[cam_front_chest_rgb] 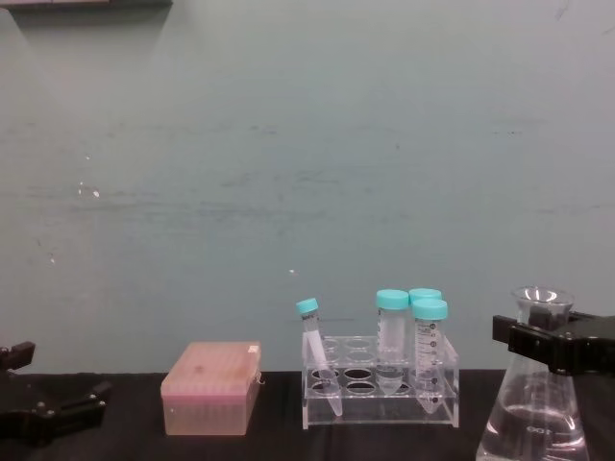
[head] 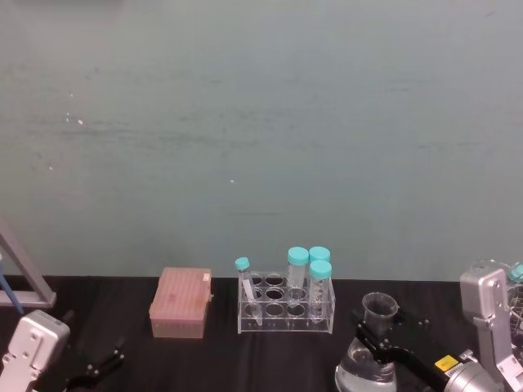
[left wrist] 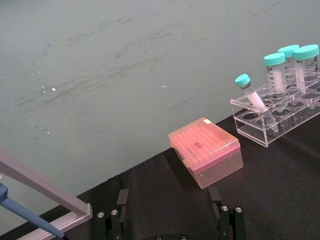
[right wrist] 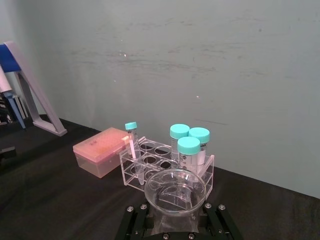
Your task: Pick up the beaker with the right gripper, shake it three times, and then put it down.
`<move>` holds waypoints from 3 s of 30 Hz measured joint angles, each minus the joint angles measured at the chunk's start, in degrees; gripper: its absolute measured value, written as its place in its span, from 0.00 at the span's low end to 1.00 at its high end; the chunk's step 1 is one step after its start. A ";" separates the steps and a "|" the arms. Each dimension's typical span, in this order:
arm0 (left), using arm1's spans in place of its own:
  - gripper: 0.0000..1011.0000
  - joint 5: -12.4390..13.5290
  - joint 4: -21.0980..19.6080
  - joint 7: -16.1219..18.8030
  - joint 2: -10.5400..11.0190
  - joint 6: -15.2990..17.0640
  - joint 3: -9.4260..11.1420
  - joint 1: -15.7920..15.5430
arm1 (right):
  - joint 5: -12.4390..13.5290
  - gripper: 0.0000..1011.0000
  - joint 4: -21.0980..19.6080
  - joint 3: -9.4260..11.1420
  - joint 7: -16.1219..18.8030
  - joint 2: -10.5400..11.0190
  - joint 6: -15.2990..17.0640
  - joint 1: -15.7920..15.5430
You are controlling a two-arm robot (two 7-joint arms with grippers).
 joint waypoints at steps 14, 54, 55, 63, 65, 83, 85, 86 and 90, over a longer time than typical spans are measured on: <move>0.99 0.00 0.00 0.00 0.00 0.00 0.00 0.00 | 0.36 0.45 0.71 -0.24 -0.07 -0.23 0.28 0.37; 0.99 0.00 0.00 0.00 0.00 0.00 0.00 0.00 | 1.36 0.45 2.55 -0.69 0.26 -0.76 0.16 1.74; 0.99 0.00 0.00 0.00 0.00 0.00 0.00 0.00 | 1.37 0.45 2.55 -0.70 0.26 -0.76 0.16 1.74; 0.99 0.00 0.00 0.00 0.00 0.00 0.00 0.00 | 1.69 0.45 2.48 -0.70 0.28 -0.69 0.23 1.68; 0.99 0.00 0.00 0.00 0.00 0.00 0.00 0.00 | 1.75 0.45 2.34 -0.74 0.28 -0.66 0.34 1.58; 0.99 0.00 0.00 0.00 0.00 0.00 0.00 0.00 | 2.08 0.45 1.58 -0.85 0.17 -0.30 0.77 1.02; 0.99 0.00 0.00 0.00 0.00 0.00 0.00 0.00 | 2.12 0.45 1.48 -0.79 0.11 -0.26 0.77 0.92; 0.99 0.00 0.00 0.00 0.00 0.00 0.00 0.00 | 2.13 0.45 1.45 -0.76 0.08 -0.25 0.78 0.88; 0.99 0.00 0.00 0.00 0.00 0.00 0.00 0.00 | 2.20 0.45 1.33 -0.66 -0.05 -0.14 0.83 0.73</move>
